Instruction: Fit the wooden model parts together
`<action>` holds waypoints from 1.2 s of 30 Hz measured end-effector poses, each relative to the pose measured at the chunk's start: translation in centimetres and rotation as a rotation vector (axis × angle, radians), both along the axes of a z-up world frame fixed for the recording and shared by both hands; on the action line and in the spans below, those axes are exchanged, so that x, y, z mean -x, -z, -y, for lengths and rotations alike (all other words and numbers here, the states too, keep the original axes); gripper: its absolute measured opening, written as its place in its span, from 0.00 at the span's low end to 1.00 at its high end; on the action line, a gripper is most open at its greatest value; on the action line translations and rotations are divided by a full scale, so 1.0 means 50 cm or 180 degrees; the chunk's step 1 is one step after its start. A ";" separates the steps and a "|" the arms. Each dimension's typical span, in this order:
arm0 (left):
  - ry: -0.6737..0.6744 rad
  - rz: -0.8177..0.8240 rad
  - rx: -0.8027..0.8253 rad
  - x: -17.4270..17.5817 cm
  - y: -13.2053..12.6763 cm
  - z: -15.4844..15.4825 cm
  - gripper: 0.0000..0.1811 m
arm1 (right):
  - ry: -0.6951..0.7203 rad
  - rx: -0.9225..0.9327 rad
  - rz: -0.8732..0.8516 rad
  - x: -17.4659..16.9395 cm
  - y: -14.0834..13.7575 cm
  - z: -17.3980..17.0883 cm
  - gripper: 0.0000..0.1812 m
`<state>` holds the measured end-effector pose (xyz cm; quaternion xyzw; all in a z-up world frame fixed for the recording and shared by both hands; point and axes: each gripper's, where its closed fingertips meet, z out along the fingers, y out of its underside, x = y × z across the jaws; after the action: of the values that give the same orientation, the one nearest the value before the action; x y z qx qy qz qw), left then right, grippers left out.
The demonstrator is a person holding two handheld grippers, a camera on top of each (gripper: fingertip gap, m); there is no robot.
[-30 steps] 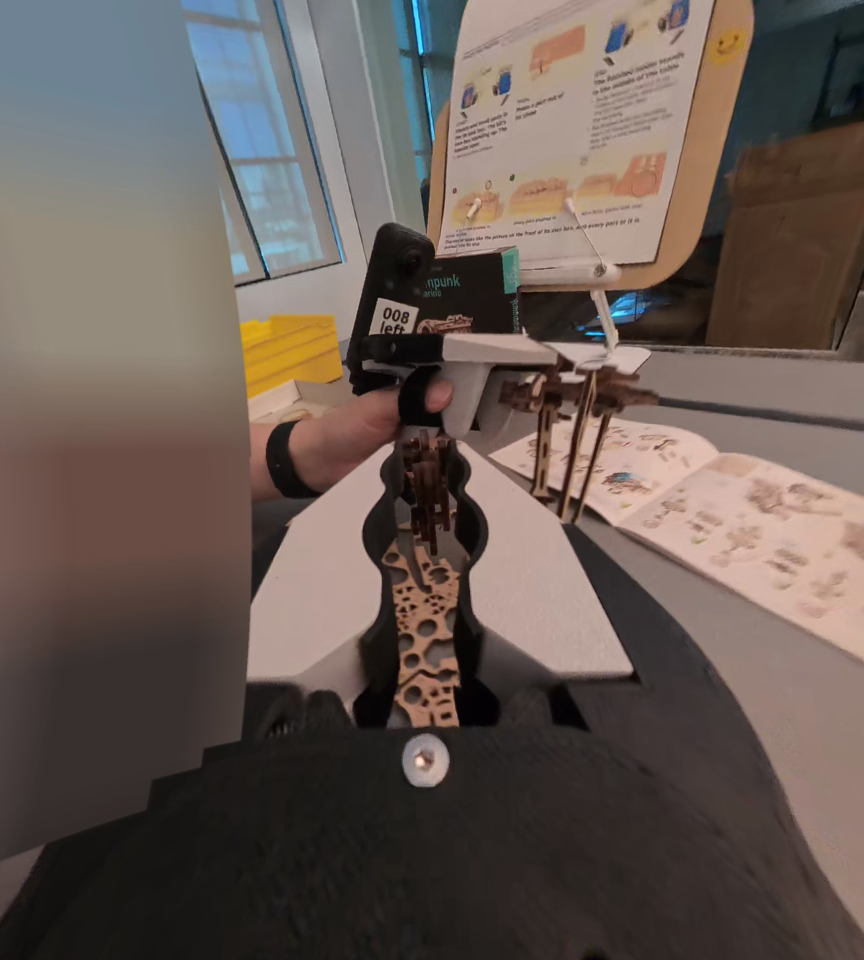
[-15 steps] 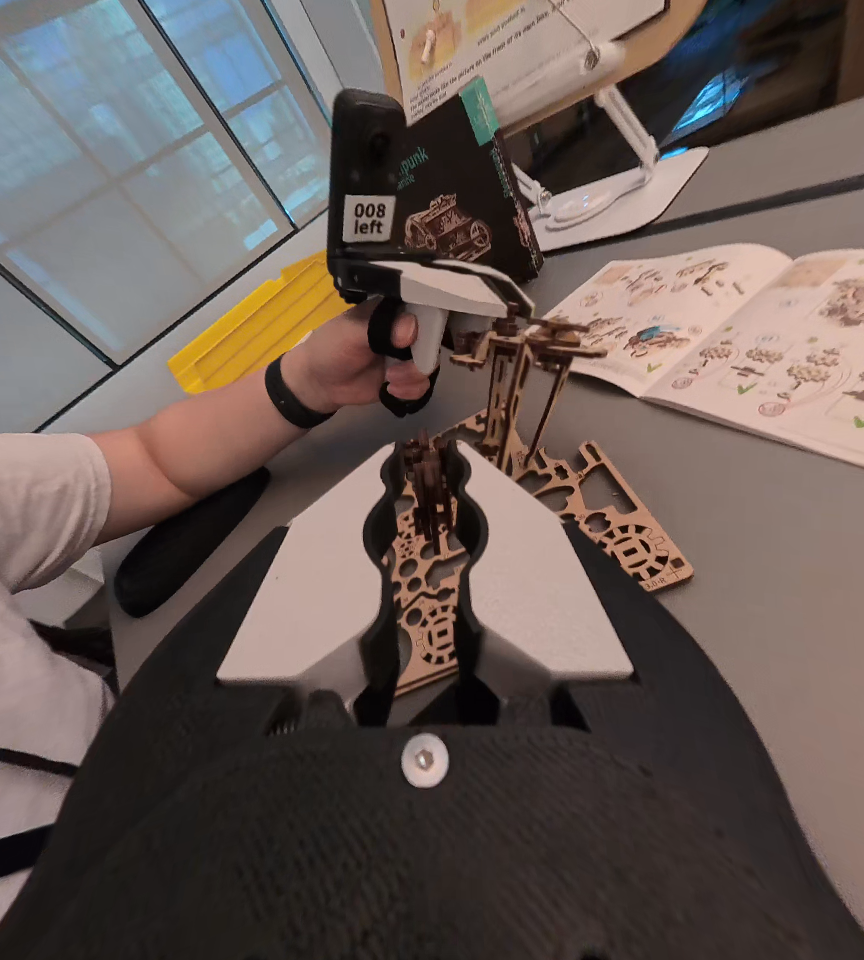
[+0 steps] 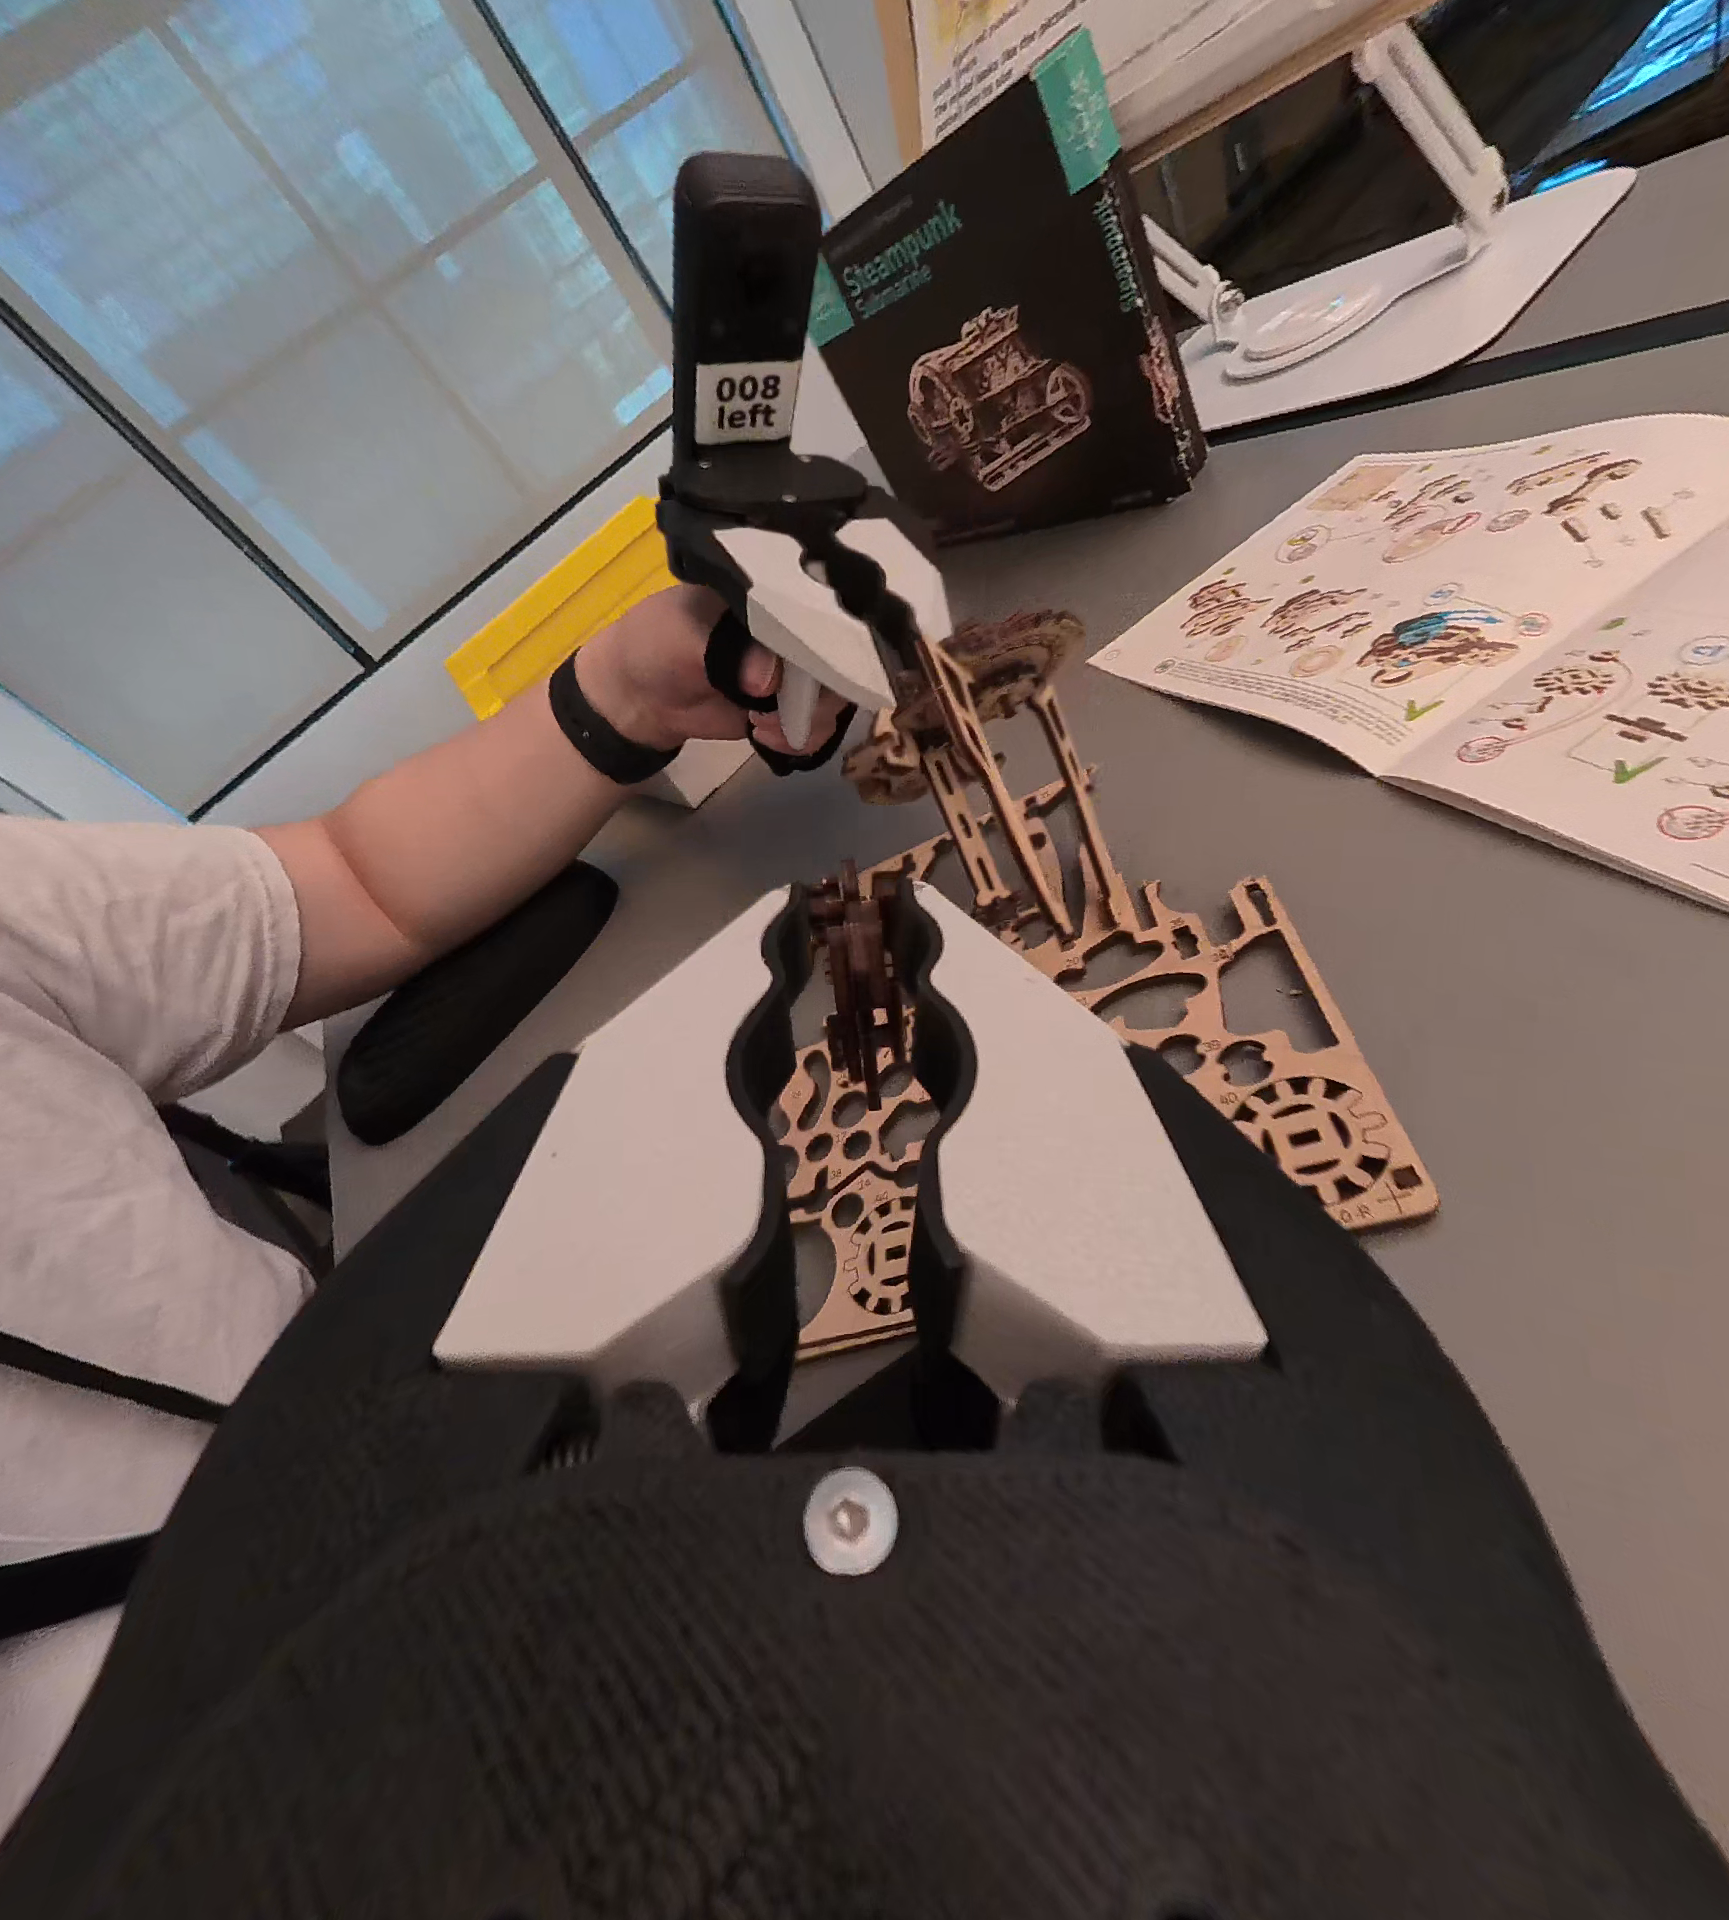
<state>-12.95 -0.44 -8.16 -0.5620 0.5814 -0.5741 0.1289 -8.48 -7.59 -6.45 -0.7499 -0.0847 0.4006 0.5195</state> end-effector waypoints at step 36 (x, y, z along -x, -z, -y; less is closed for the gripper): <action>-0.0651 0.0593 0.0735 0.112 -0.078 0.226 0.00 | -0.0454 -0.0529 -0.0684 0.163 -0.113 0.059 0.24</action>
<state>-18.56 -11.75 -4.27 -0.5737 0.4370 -0.6704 0.1745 -16.66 -10.54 -0.80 -0.6492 -0.1146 0.5061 0.5561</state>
